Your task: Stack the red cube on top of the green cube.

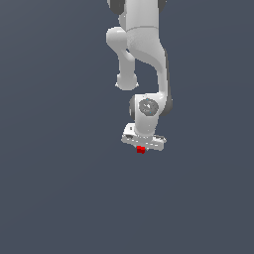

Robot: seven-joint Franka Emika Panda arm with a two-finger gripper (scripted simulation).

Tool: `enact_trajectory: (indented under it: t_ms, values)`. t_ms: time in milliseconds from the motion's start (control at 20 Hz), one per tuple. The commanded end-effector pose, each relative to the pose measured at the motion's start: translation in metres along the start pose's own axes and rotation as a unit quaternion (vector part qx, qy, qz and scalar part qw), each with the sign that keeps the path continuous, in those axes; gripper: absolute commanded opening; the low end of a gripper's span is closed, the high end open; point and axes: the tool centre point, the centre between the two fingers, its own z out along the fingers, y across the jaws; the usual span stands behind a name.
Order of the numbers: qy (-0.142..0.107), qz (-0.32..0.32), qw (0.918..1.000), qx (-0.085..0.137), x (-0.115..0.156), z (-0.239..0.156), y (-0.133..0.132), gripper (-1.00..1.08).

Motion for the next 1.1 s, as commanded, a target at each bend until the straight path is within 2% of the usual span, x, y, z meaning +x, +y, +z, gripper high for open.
enact_trajectory:
  t_ms: [0, 600, 1050]
  values:
    - [0.000, 0.000, 1.0000, 0.000, 0.000, 0.000, 0.000, -1.00]
    - [0.000, 0.000, 1.0000, 0.000, 0.000, -0.005, -0.001, -1.00]
    - [0.000, 0.000, 1.0000, 0.000, -0.001, -0.052, 0.000, -1.00]
